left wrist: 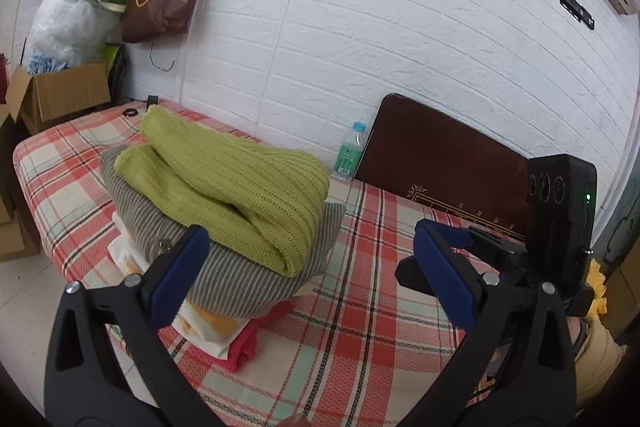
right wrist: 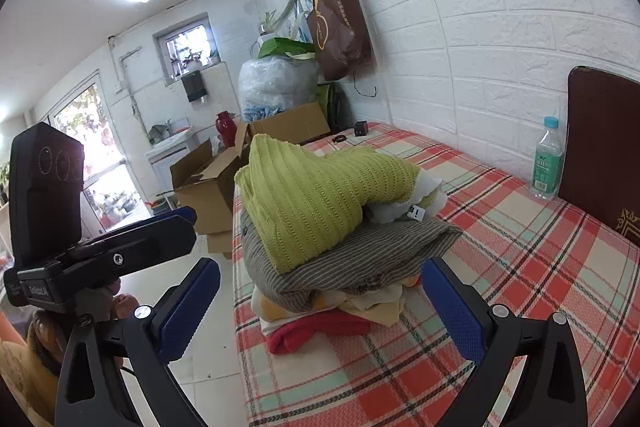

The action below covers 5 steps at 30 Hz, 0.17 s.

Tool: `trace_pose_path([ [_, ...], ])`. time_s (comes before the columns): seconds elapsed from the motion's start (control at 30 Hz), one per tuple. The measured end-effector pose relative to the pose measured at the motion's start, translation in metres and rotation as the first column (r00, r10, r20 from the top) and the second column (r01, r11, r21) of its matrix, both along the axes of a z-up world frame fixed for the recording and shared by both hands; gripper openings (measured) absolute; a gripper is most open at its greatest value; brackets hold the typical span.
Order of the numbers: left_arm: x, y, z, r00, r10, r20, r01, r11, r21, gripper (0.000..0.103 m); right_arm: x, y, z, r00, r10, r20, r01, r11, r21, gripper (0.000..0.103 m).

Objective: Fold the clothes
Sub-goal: 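Release the sweater on the pile and withdraw both grippers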

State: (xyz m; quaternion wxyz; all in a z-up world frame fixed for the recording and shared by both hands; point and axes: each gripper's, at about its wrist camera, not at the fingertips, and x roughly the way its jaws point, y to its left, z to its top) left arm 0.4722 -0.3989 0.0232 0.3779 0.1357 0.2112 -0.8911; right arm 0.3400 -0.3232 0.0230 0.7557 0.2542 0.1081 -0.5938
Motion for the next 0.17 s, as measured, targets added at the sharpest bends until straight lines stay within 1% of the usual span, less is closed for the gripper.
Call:
trace_pose_path([
  [0.13, -0.0018, -0.0007, -0.0010, 0.999, 0.038, 0.017, -0.038, 0.999, -0.005, 0.102, -0.0040, -0.0006, -0.0043, 1.000, -0.019, 0.010, 0.019, 1.000, 0.012, 0.103],
  [0.17, -0.0002, 0.0006, -0.0029, 0.999, 0.033, 0.022, -0.033, 0.999, -0.003, 0.102, -0.0046, -0.0009, -0.0050, 1.000, -0.022, 0.011, 0.022, 1.000, 0.014, 0.103],
])
